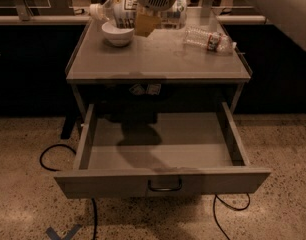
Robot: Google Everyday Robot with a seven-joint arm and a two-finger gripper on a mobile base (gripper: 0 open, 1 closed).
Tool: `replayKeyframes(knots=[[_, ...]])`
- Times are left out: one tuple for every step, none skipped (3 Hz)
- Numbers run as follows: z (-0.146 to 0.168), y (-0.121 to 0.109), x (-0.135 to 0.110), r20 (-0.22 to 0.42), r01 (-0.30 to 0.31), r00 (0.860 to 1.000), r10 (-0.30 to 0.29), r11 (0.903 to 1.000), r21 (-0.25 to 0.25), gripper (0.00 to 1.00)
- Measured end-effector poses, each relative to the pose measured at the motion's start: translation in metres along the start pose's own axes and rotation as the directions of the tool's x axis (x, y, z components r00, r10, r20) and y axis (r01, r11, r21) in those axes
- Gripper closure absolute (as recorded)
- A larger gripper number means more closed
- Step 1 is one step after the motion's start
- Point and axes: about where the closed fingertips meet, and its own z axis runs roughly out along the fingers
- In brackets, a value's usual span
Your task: Place blue plastic bottle into top drawer
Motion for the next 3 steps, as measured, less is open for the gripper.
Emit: replayKeyframes(knots=[[0.0,0.0,0.0,-0.001,0.0,1.0,0.0,1.0,0.0,1.0],[0.009,0.001,0.026,0.001,-0.073,0.997,0.073,0.9968,-0.031,1.0],[-0.011,0.015,0.077,-0.025,-0.222,0.975,0.221,0.975,-0.015,1.0]])
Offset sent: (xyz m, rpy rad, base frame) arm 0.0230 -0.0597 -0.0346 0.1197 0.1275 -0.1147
